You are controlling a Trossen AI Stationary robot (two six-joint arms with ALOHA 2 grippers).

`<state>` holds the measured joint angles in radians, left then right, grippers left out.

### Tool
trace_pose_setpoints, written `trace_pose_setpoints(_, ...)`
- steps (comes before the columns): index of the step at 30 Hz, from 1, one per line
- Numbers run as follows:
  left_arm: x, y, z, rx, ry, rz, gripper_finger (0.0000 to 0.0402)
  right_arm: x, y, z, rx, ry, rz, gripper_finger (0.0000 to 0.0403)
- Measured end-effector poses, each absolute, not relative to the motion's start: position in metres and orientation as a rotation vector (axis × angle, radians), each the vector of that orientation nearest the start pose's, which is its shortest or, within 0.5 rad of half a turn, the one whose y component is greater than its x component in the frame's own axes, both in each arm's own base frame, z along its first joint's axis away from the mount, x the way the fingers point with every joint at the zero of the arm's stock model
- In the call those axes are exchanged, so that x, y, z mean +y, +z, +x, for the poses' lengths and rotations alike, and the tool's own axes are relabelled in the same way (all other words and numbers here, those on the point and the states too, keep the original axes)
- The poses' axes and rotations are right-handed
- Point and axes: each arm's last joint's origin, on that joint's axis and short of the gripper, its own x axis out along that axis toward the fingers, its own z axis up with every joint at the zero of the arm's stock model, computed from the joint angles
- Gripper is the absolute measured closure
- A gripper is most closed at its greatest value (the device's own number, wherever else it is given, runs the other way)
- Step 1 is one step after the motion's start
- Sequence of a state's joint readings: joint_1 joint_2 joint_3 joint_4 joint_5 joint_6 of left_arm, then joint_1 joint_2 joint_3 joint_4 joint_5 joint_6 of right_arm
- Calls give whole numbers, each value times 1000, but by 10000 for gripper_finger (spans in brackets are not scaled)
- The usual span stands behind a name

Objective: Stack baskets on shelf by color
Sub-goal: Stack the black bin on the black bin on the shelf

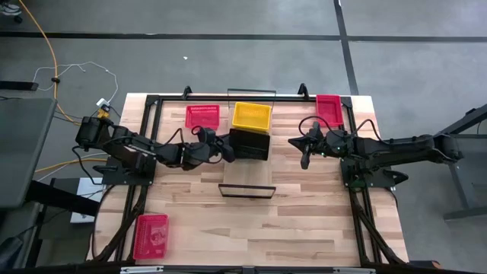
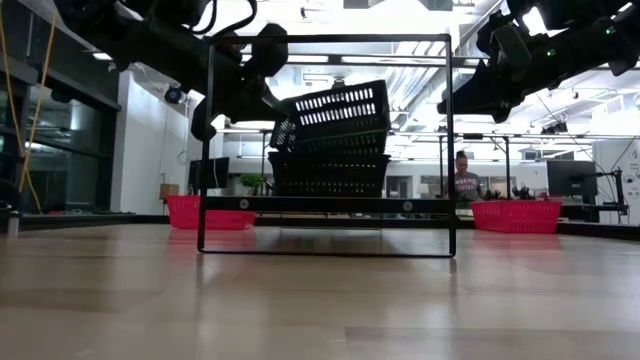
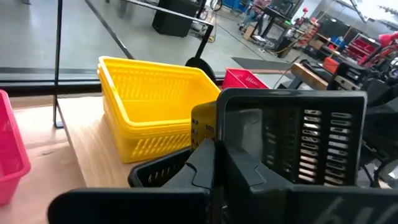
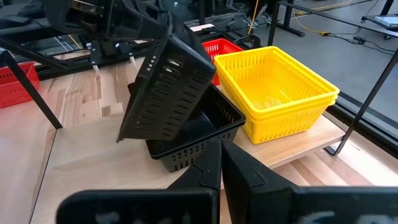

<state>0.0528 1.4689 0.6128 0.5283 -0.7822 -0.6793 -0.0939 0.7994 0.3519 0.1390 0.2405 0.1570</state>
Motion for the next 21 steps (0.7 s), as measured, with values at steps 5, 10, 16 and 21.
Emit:
trace_pose_setpoints(5,35,192,281,42,883,-483,392,-23,212,173,283,-355,132,403)
trace_pose_setpoints(10,35,192,281,42,881,-483,378,-23,211,173,285,-356,131,403)
trace_pose_setpoints(16,35,192,282,44,878,-484,361,-23,211,173,287,-355,131,403)
trace_pose_setpoints(21,35,192,282,46,871,-486,339,-23,211,173,287,-355,131,403)
